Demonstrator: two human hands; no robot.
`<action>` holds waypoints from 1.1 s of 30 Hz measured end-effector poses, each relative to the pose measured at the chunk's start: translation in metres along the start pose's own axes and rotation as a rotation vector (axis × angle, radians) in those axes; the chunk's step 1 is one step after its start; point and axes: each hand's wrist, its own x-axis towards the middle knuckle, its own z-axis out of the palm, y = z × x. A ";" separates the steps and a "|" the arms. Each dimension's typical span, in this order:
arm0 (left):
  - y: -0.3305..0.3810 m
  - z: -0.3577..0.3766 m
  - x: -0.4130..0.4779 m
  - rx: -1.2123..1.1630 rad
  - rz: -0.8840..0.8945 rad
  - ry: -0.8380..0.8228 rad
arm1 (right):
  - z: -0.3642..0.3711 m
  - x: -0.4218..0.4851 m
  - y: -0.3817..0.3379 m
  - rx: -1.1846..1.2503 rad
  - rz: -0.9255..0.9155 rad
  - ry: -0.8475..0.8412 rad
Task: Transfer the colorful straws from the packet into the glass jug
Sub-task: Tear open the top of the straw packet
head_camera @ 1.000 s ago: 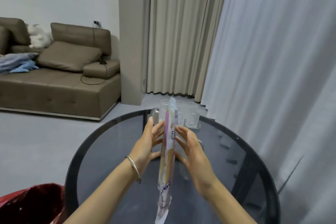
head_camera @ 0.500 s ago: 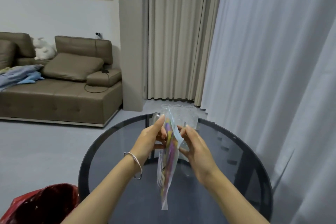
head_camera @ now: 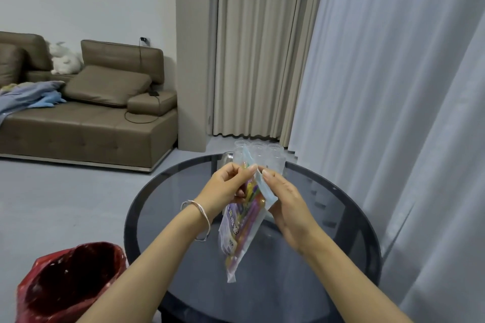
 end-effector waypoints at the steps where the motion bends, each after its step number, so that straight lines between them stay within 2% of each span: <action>1: 0.000 0.000 -0.002 -0.002 0.006 0.007 | 0.001 -0.001 0.000 0.003 0.008 0.002; 7: 0.006 0.000 -0.019 -0.023 0.056 0.040 | 0.014 -0.007 -0.001 -0.037 0.018 0.007; 12: 0.013 -0.003 -0.026 0.058 0.135 0.079 | 0.023 -0.009 0.005 -0.097 -0.037 -0.008; 17: 0.010 -0.004 -0.029 0.130 0.177 0.055 | 0.026 -0.011 0.004 -0.009 -0.037 -0.008; 26: 0.002 -0.002 -0.024 0.272 0.251 0.061 | 0.027 -0.007 0.015 -0.037 -0.046 0.001; 29: -0.008 -0.003 -0.026 0.252 0.266 0.081 | 0.030 -0.007 0.025 -0.023 -0.006 0.015; 33: -0.012 -0.005 -0.029 0.087 0.251 0.079 | 0.036 -0.005 0.031 0.040 -0.001 0.025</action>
